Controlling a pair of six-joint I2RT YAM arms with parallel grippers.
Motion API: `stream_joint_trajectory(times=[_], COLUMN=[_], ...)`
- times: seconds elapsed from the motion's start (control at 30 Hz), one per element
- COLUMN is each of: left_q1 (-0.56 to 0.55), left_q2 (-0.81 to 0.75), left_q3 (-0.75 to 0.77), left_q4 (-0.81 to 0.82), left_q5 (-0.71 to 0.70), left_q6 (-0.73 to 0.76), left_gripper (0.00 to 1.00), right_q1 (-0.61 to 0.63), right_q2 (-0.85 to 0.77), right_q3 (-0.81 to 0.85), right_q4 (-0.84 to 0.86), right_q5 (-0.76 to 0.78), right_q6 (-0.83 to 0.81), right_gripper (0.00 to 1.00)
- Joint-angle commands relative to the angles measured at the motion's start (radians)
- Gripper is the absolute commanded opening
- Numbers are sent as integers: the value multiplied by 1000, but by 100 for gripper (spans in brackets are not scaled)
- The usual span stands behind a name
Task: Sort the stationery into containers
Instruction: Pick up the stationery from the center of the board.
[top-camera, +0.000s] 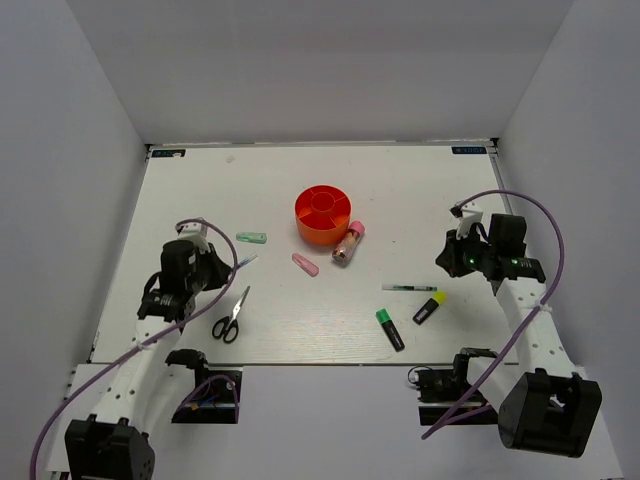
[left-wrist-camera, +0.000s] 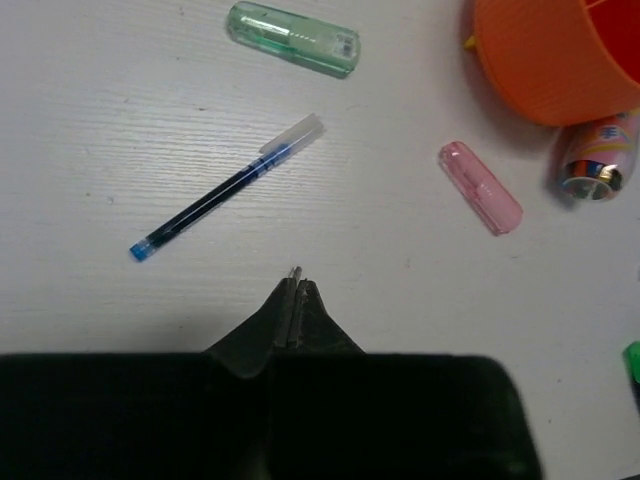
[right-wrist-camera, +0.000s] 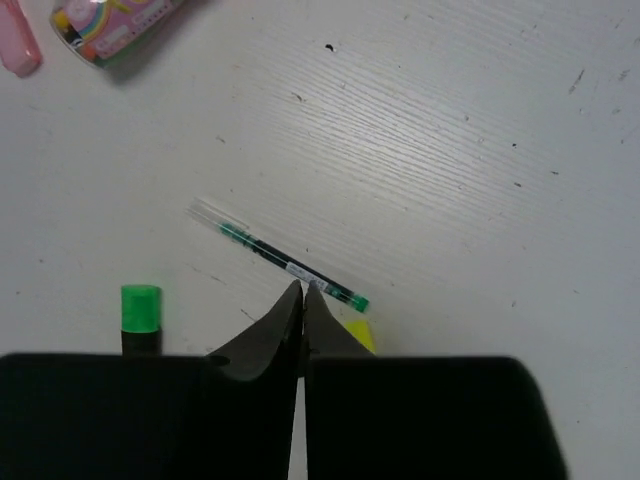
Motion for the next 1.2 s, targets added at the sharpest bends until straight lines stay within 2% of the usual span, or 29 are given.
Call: stream_joint_trajectory(times=[0.0,0.03,0.07,0.1,0.13,0.2,0.23,0.27,0.33,0.37,0.4,0.43,0.5,0.53,0.63,0.67,0.7,0.9,1.0,1.17], left_q1=[-5,-5,-7,-8,-10,-18,-18,-22,-41,-44,-48,-50,-60,-67,-93,-96,-111,-140,-162,-165], left_q2=[110,139,166,249,284,397,472,544,667,695,721,791,837,912,988,1005,1060,1157,1184,1221], left_q3=[113,135,184,230,256,364,479,512,644,672,695,764,819,865,901,924,942,1025,1030,1014], left_q4=[-61,-90,-118,-127,-148,-204,-274,-290,-320,-345,-354,-372,-403,-414,-431,-440,-449,-452,-440,-388], left_q5=[-101,-113,-136,-142,-142,-141,-142,-141,-114,-97,-66,-22,29,99,108,100,62,43,8,-6], left_q6=[-81,-91,-117,-122,-126,-123,-114,-80,77,125,171,302,387,506,584,637,654,785,874,931], left_gripper=[4,18,38,74,79,82,81,77,38,23,13,10,17,32,46,64,72,76,73,72], right_q1=[1,1,4,2,5,4,4,4,2,4,5,4,4,4,6,6,4,2,1,1], right_q2=[-42,-50,-59,-62,-64,-65,-65,-64,-69,-70,-75,-75,-79,-84,-82,-82,-82,-66,-59,-52], right_q3=[26,26,20,17,17,22,23,22,23,20,23,20,23,20,20,19,19,23,28,31], right_q4=[14,20,26,32,29,20,22,20,20,20,19,19,20,20,26,29,28,25,23,14], right_q5=[-48,-42,-33,-34,-41,-57,-59,-65,-76,-87,-94,-108,-113,-125,-127,-128,-130,-130,-123,-105], right_q6=[6,13,16,25,19,14,14,14,11,11,10,14,17,22,27,30,27,41,45,42], right_gripper=[0,7,44,88,90,89,84,82,80,78,78,78,78,78,78,78,78,81,81,82])
